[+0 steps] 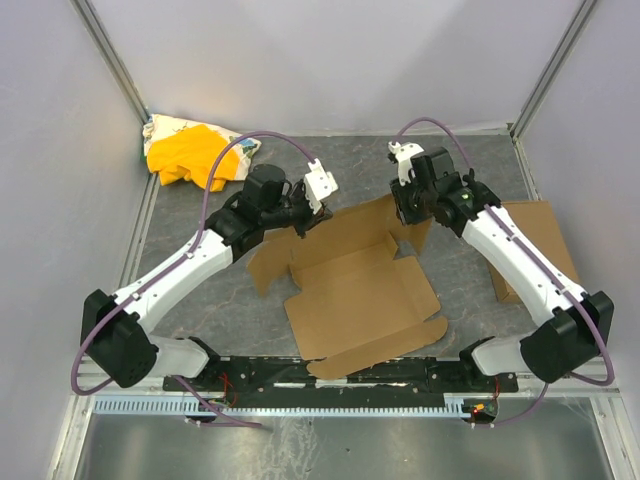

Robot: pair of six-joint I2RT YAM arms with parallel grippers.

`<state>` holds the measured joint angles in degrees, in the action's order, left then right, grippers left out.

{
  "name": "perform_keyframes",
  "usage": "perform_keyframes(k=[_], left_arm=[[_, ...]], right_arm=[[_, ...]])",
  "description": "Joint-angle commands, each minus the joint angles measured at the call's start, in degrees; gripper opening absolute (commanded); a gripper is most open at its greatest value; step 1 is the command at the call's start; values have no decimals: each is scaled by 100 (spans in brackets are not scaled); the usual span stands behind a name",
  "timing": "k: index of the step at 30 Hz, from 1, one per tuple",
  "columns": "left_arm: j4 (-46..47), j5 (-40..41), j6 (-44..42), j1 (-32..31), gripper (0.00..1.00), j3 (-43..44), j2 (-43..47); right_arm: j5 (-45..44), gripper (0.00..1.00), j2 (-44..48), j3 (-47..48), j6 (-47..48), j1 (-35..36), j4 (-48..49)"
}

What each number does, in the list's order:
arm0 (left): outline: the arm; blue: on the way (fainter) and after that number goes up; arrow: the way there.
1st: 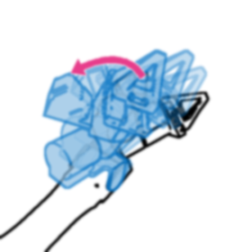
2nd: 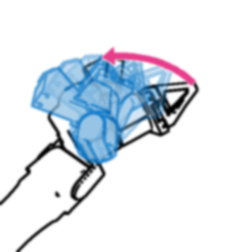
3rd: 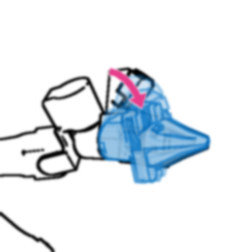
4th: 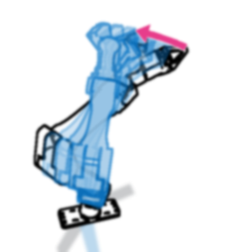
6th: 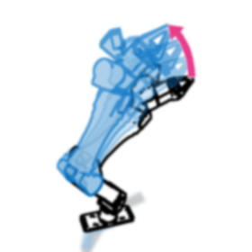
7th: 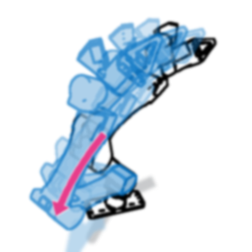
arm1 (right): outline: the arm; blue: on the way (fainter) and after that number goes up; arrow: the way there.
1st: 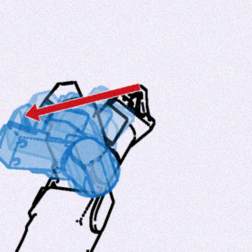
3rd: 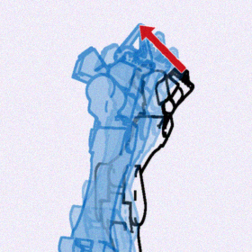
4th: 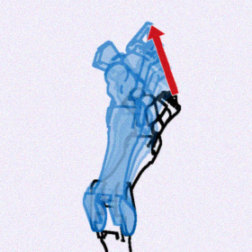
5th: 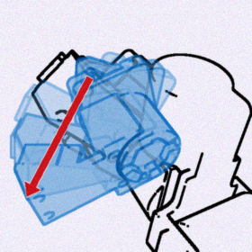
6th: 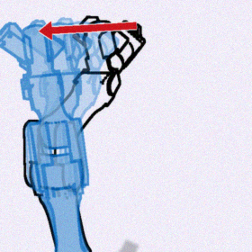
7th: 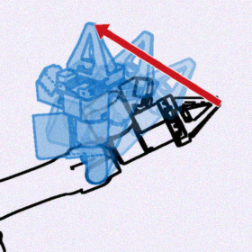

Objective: Fold the paper box

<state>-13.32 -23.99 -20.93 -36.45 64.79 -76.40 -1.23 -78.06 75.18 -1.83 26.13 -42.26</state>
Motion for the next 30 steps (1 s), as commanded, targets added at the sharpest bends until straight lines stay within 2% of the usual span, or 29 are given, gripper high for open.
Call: perform_keyframes(k=[1,6,11,17,21,27,30], left_arm=[[166,154,297,-18,3,240,-50],[301,442,518,-20,13,286,-59],[332,1065,729,-20,40,420,-60],[538,1849,1228,-17,60,605,139],[473,2200,1409,-17,65,785,294],[-672,3159,1511,-16,68,1163,359],[-1143,3009,1398,-12,68,1125,429]], right_arm=[[-698,34,-331,513,-755,-4,-284],[-801,3,-685,960,-1521,-5,-550],[-855,2,-559,875,-2200,-3,-433],[-1100,2,-287,700,-2577,-3,-502],[-1246,2,-213,621,-2769,-7,-618],[-1377,2,-30,263,-3100,-17,-473],[-1386,1,-16,151,-3174,-12,-433]])
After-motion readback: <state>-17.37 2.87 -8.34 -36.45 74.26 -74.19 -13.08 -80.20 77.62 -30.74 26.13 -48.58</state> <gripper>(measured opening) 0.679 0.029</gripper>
